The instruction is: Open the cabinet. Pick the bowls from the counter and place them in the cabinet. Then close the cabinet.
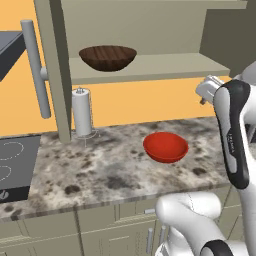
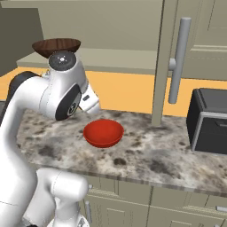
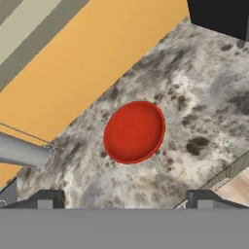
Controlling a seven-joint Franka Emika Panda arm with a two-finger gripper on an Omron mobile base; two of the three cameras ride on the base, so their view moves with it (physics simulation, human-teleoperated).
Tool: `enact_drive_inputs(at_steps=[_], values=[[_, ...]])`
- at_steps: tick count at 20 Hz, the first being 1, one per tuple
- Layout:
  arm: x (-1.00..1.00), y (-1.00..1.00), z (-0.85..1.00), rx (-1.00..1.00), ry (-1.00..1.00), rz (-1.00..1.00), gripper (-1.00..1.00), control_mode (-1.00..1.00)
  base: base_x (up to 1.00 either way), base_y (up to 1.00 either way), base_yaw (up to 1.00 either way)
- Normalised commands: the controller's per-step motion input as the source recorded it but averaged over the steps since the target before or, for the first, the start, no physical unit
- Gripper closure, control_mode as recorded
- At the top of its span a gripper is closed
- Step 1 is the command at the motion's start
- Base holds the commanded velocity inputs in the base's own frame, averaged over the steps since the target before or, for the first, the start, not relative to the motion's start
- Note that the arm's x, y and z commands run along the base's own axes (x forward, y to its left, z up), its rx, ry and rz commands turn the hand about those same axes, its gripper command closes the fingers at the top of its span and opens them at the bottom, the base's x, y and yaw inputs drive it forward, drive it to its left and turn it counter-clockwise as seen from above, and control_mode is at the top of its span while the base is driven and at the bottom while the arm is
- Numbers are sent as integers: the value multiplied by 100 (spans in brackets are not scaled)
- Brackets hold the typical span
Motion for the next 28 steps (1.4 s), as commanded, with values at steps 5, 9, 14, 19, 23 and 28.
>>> enact_drive_inputs(at_steps=[5,9,14,19,23,28], values=[[-29,-9,-75,-15,2,0,-100,-100,0,0,0],[3,-5,-37,-13,9,0,-100,-100,0,0,0],[16,-12,-30,-11,11,0,-100,-100,0,0,0],[17,-18,-36,-9,10,3,-100,-100,0,0,0],[27,0,-41,-4,4,10,-100,-100,0,0,0],[25,0,-43,6,0,11,-100,-100,0,0,0]])
